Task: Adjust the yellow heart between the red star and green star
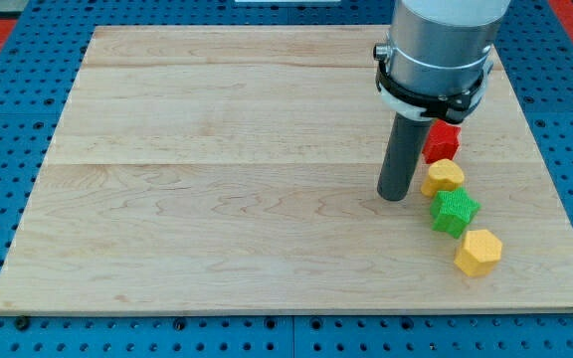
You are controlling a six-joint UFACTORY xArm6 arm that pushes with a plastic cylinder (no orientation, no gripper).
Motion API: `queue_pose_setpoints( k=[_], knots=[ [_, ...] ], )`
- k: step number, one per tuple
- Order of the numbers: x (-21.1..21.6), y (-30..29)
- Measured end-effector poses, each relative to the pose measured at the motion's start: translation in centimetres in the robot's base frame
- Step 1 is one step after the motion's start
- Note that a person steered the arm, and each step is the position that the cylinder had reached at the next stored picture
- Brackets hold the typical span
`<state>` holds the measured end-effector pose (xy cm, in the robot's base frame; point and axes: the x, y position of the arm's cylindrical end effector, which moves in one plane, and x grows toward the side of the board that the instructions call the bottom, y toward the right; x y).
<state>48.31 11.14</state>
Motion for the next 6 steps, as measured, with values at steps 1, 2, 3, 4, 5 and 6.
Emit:
queue_pose_setpoints(
  k=[1,2,3,4,5,6],
  knots=[
    [-1.2,0.0],
    [-1.2,-0.3],
    [-1.2,-1.2],
    [-1.3,-0.9],
    [-1.3,-0.9],
    [-0.7,-0.1]
  ],
)
